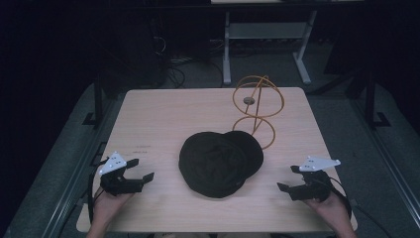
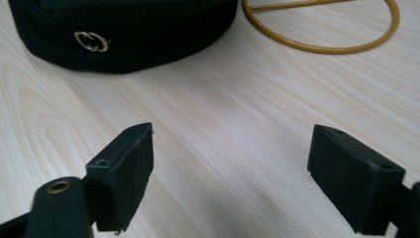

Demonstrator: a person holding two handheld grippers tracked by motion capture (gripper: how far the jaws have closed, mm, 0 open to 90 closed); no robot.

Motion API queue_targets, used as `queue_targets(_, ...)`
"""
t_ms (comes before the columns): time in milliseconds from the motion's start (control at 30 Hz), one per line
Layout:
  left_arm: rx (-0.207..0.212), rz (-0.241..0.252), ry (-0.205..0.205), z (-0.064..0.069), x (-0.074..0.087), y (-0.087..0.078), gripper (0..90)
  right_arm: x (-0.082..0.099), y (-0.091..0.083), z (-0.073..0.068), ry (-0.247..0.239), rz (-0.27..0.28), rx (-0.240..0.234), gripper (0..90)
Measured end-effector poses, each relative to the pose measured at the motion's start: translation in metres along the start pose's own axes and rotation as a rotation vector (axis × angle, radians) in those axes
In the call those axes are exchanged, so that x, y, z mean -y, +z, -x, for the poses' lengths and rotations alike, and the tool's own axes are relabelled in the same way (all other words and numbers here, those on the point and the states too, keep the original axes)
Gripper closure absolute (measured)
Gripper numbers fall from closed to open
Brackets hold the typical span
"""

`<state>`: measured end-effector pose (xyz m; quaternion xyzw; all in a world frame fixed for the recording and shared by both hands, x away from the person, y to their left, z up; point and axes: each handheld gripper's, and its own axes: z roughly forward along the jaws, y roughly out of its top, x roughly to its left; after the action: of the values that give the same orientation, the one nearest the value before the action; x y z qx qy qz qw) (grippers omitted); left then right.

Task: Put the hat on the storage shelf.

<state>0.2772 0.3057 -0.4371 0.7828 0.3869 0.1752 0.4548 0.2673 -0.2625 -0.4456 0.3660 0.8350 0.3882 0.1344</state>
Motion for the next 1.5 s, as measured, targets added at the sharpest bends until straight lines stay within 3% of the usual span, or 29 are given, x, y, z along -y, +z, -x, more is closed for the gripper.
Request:
queue_targets(367, 0.015, -0.009, 0.003, 0.000, 0.002, 0.001, 17.0, -0.011, 0.000, -0.007, 0.001, -0.016, -0.017, 15.0)
queue_targets(700, 0.007, 0.000, -0.005, -0.001, 0.002, -0.001, 17.0, -0.032, 0.005, -0.018, -0.045, -0.034, -0.049, 15.0)
queue_targets(1033, 0.009, 0.007, -0.015, -0.003, 0.003, -0.001, 16.9, -0.058, 0.008, -0.033, -0.122, -0.052, -0.081, 15.1)
queue_targets(1500, 0.006, 0.002, -0.001, -0.005, 0.004, 0.000, 17.0, -0.092, 0.014, -0.051, -0.189, -0.031, -0.133, 15.5)
